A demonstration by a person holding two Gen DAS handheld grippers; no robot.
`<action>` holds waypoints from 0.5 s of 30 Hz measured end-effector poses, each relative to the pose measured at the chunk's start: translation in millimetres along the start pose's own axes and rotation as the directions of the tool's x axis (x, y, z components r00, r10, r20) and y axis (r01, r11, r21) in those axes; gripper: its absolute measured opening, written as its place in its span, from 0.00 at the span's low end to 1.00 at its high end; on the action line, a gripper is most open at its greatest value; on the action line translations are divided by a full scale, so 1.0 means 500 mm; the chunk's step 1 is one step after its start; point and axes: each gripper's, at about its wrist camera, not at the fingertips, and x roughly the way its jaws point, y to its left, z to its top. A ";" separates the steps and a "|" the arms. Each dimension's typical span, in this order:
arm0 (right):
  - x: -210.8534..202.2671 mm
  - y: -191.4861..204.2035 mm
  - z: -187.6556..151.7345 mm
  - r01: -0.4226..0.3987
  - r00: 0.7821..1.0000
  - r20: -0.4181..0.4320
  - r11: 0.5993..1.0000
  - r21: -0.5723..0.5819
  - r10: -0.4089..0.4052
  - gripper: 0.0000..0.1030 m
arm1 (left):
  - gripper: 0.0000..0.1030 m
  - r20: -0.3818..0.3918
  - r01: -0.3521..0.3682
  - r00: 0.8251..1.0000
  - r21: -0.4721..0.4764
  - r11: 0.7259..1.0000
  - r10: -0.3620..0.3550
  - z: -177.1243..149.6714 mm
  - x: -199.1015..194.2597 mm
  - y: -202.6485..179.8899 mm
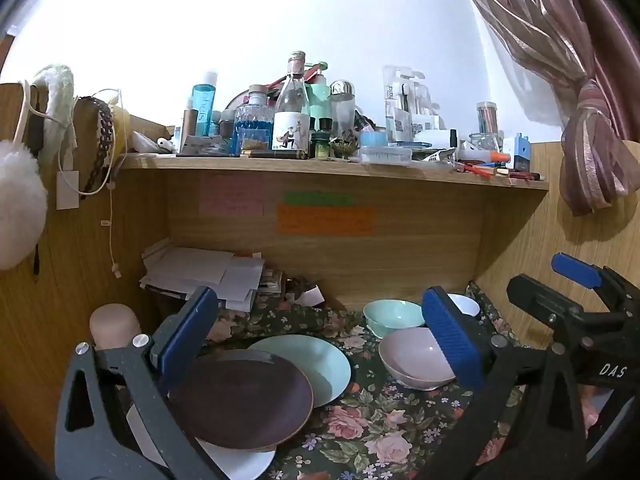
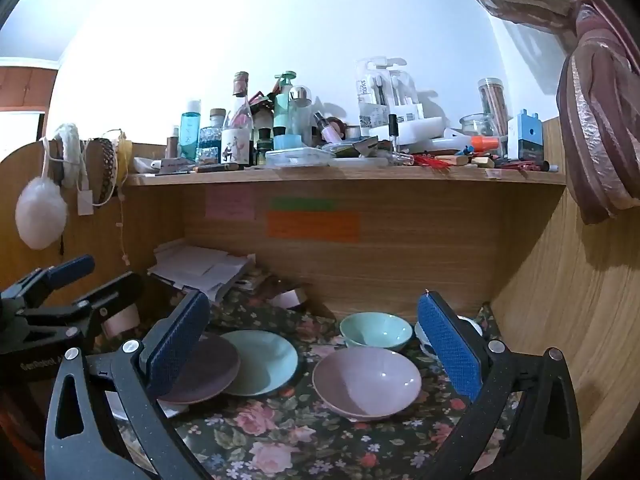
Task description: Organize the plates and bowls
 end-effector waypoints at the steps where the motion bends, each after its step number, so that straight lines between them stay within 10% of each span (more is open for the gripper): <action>1: 0.000 -0.002 -0.001 0.002 1.000 0.000 1.000 -0.001 -0.002 1.00 | 1.00 -0.002 0.001 1.000 0.001 1.000 -0.001 0.000 -0.001 0.000; 15: -0.002 0.004 0.000 0.003 1.000 -0.003 0.999 0.032 -0.002 1.00 | 1.00 -0.009 -0.003 1.000 -0.009 1.000 0.003 0.000 -0.003 0.008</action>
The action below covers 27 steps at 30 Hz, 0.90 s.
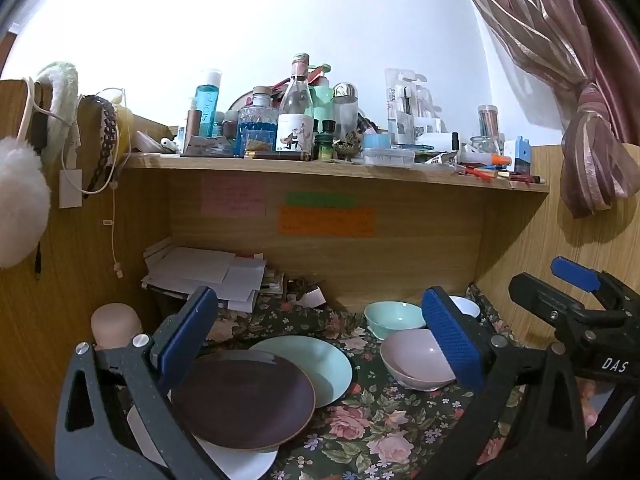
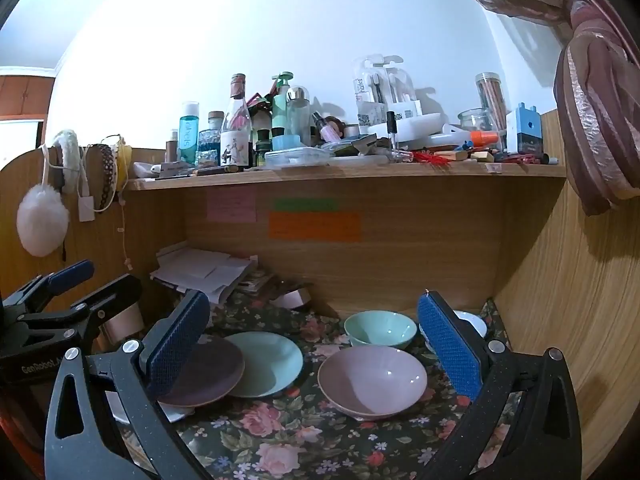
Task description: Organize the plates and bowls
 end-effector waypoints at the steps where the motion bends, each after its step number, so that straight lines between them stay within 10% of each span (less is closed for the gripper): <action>1: 0.000 0.001 0.001 0.001 1.000 -0.001 1.000 -0.001 -0.001 1.00 | 1.00 0.000 0.001 1.000 0.001 1.000 -0.001 0.001 0.000 0.000; 27: -0.002 0.003 0.005 -0.015 1.000 0.009 1.000 0.003 0.015 1.00 | 1.00 0.007 0.009 1.000 0.001 1.000 -0.009 0.001 0.000 -0.004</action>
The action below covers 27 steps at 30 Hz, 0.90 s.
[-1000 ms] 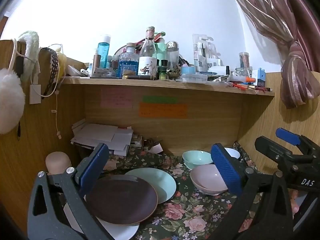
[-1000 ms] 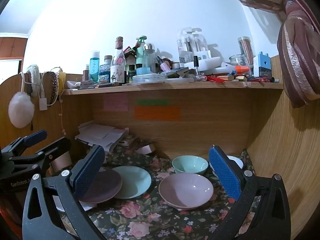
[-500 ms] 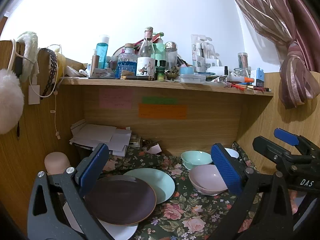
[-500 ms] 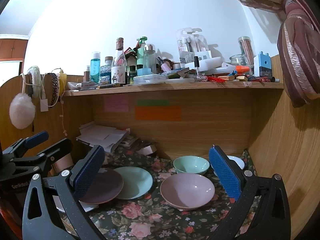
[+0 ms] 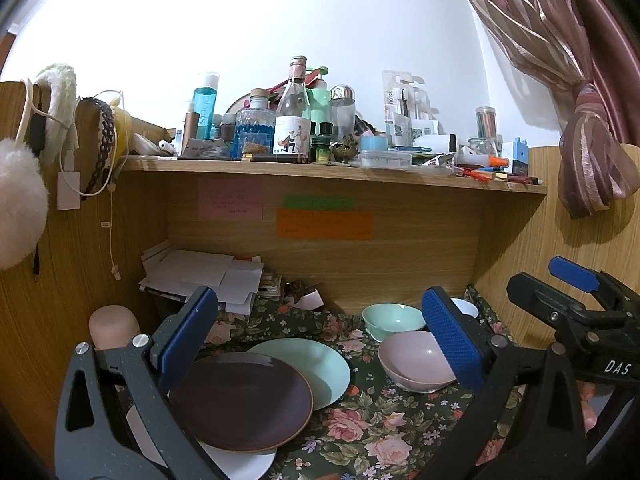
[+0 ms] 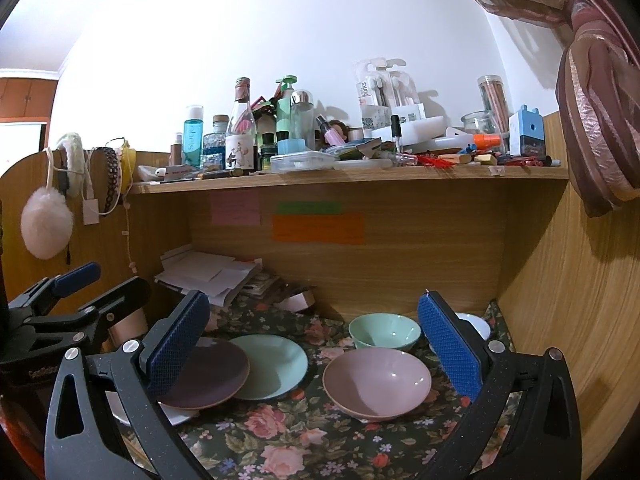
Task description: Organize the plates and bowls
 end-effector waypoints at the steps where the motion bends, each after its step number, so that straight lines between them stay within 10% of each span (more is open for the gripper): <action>1: 0.000 -0.001 0.000 -0.001 1.000 -0.001 1.000 0.001 0.001 1.00 | 1.00 0.000 0.001 1.000 0.002 1.000 -0.001 0.000 -0.001 0.000; 27: 0.008 0.005 -0.001 -0.005 1.000 -0.002 1.000 -0.003 0.005 1.00 | 1.00 -0.006 0.000 1.000 -0.004 1.000 0.000 -0.004 0.006 0.012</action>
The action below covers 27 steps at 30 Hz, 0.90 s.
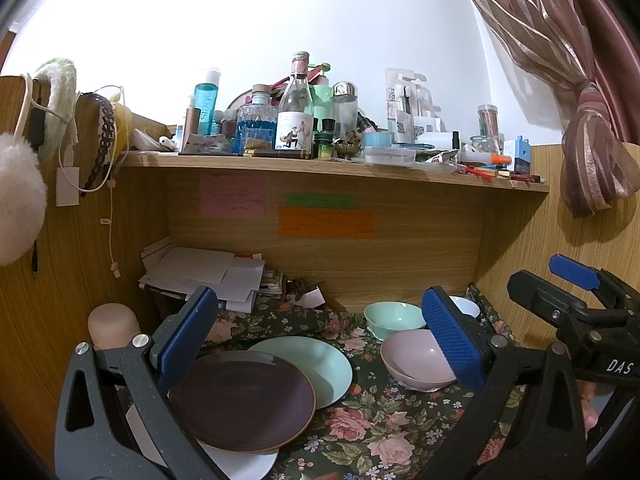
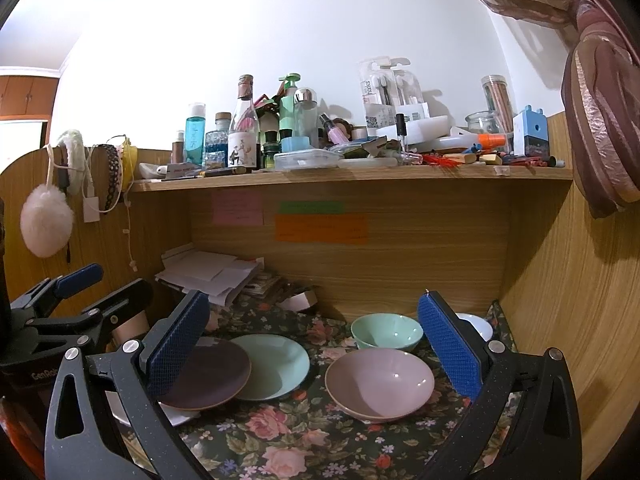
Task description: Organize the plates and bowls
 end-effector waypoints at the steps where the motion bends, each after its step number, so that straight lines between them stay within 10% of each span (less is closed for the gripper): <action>1: -0.001 0.000 0.000 0.000 1.000 0.000 1.000 -0.001 0.000 1.00 | 1.00 0.000 -0.001 1.000 0.000 1.000 0.001 0.000 0.000 -0.001; 27: 0.050 0.007 -0.018 -0.009 0.999 -0.042 1.000 0.003 0.009 1.00 | 1.00 -0.041 -0.022 0.999 -0.008 1.000 0.021 -0.020 0.040 0.021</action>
